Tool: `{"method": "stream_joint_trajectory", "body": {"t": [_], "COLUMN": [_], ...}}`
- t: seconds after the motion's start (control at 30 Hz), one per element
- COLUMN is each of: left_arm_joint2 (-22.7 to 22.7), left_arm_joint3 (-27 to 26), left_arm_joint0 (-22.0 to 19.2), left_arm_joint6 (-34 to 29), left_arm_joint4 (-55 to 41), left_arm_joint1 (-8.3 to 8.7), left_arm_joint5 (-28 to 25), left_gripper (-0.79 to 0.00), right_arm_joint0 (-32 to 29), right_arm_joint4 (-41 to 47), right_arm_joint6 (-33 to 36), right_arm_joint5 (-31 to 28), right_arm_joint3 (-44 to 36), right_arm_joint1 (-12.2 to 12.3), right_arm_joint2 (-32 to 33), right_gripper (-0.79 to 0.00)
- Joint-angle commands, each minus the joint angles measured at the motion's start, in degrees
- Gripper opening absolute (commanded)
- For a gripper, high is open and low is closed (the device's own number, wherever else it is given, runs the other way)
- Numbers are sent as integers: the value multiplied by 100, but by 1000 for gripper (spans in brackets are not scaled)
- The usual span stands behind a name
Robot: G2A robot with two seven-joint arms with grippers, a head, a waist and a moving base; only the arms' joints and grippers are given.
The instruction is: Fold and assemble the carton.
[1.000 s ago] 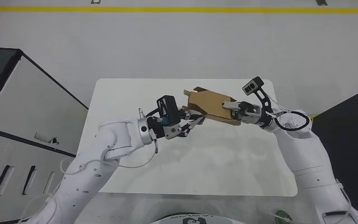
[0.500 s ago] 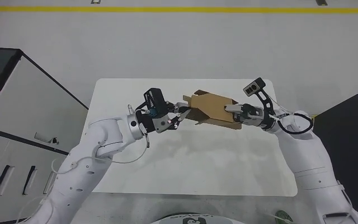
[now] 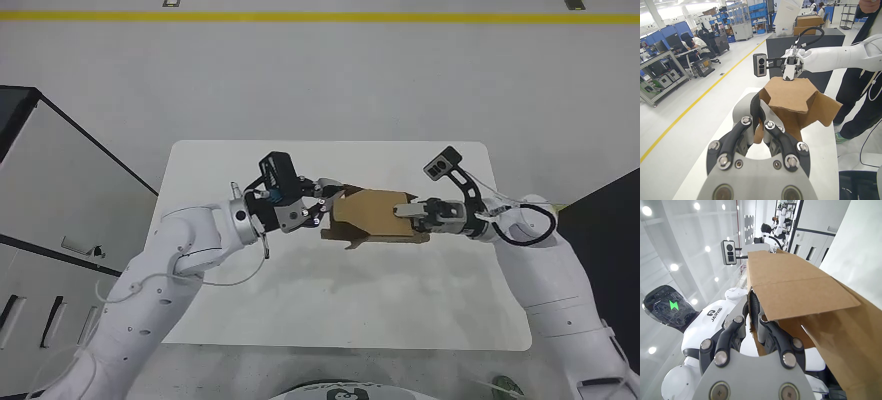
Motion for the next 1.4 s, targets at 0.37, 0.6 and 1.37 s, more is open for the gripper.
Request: {"method": "stream_joint_trajectory", "body": {"t": [0.37, 0.6, 1.37], "left_arm_joint2": [-32, 74, -15], "left_arm_joint3": [214, 215, 290], "left_arm_joint0": [-107, -142, -152], "left_arm_joint6": [43, 69, 171], "left_arm_joint4": [13, -5, 114], "left_arm_joint1": [-10, -27, -36], "left_arm_joint5": [-51, -143, -106], "left_gripper": [-785, -785, -785], "right_arm_joint0": [107, 182, 161], "right_arm_joint4": [82, 28, -196], "right_arm_joint6": [379, 451, 389], "right_arm_joint5": [-16, -9, -45], "right_arm_joint3": [89, 139, 83], "right_arm_joint1": [-15, -21, 20], "right_arm_joint2": [-182, -270, -255], "right_gripper": [-785, -785, -785]}}
